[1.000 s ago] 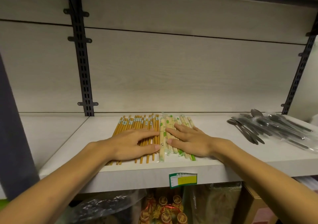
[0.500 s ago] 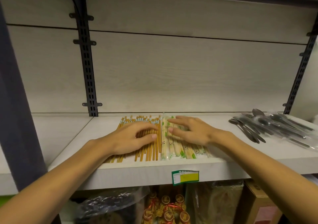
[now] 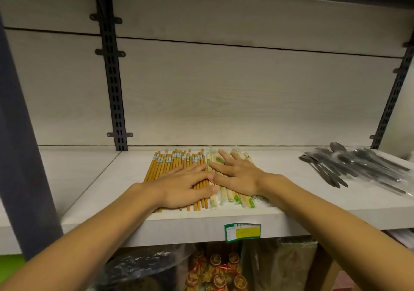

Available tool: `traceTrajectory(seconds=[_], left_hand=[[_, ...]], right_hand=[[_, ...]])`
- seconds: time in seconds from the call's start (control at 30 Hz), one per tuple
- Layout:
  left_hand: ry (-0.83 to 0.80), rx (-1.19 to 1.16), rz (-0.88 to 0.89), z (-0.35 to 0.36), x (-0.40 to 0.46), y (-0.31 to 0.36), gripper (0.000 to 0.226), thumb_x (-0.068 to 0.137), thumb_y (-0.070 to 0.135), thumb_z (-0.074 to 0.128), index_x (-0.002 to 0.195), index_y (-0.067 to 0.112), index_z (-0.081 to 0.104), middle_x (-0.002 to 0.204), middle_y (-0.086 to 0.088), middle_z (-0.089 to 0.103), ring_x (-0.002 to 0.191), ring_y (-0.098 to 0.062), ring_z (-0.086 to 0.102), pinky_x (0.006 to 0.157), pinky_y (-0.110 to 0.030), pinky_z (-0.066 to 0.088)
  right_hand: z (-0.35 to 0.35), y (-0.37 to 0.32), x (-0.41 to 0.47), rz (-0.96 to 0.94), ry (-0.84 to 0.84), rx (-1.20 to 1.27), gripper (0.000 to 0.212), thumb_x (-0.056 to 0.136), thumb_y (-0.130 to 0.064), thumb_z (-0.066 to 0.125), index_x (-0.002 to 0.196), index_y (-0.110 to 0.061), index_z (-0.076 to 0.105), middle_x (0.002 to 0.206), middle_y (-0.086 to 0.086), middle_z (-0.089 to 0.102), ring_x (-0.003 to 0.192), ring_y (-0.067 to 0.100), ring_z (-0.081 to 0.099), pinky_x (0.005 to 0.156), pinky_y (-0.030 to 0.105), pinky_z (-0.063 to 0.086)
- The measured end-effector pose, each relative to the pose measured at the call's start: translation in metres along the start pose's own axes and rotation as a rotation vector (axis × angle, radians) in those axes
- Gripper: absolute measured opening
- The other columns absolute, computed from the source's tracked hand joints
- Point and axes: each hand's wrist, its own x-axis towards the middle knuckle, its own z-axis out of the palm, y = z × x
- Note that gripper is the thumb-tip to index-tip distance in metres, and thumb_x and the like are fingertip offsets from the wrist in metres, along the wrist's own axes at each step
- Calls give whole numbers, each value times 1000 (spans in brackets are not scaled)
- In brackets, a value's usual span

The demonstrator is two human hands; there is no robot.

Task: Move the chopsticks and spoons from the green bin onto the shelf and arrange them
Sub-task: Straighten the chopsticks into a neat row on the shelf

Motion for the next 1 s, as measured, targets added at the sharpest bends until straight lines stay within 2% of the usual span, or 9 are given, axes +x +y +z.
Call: traceTrajectory(seconds=[0.13,0.33,0.67,0.73,0.77,0.83,0.87,0.93,1.0], left_hand=[[16,-12,12,-1,-3,4,62,90,69,24,147,44,21,160,15,0,146,-3,-6,120,-38,-1],[19,-99,6,-9,-16,12,62,89,65,38,146,40,30,156,18,18,144,-4,10,119,-39,6],[-61,-97,7,-6,-21,8,72,85,73,31,149,44,16,159,20,1,146,-6,-9,119,-40,-6],[-61,-122,21,-6,-21,6,69,85,71,34,148,45,20,159,20,3,146,-5,-7,119,-40,-5],[-45,-158,25,-7,-21,5,66,86,69,36,146,46,25,159,19,6,146,-6,-3,119,-40,-2],[44,-255,13,-9,-21,6,57,88,65,41,141,44,38,157,17,18,146,-8,12,117,-38,12],[100,-267,-2,-9,-20,8,54,89,64,42,139,43,42,156,15,23,144,-9,18,116,-38,18],[170,-161,-24,-8,-17,11,59,88,67,37,141,43,37,157,12,21,145,-11,17,116,-39,19],[101,-54,-42,-7,-11,17,72,83,76,26,147,44,24,160,11,11,147,-12,7,119,-42,10]], right_hand=[[-1,-2,-3,7,7,35,75,88,-75,17,153,-37,13,162,-11,7,149,16,0,119,49,-5],[-3,-5,-16,-6,-94,-22,72,86,-77,13,150,-46,2,161,-17,-5,149,14,-9,118,52,-8],[-7,-4,-30,-33,-161,20,72,84,-79,12,148,-49,-2,160,-14,-12,147,16,-17,117,50,-13],[-13,-2,-33,-56,-151,89,72,84,-77,14,149,-47,10,162,-12,-3,148,16,-8,119,47,-7],[-16,0,-34,-58,-100,163,73,83,-76,17,149,-45,20,162,-10,6,149,17,2,120,45,1],[-23,6,-37,-40,90,312,71,83,-71,29,144,-36,39,157,-7,28,144,19,26,115,37,20],[-24,9,-39,-34,179,324,67,86,-67,35,142,-32,44,154,-5,35,142,19,32,113,35,25],[-23,14,-40,-12,194,233,61,91,-62,39,144,-33,41,156,-2,31,145,23,26,115,39,20],[-15,16,-40,34,38,150,65,89,-70,32,148,-42,27,162,-1,13,149,26,5,118,48,6]])
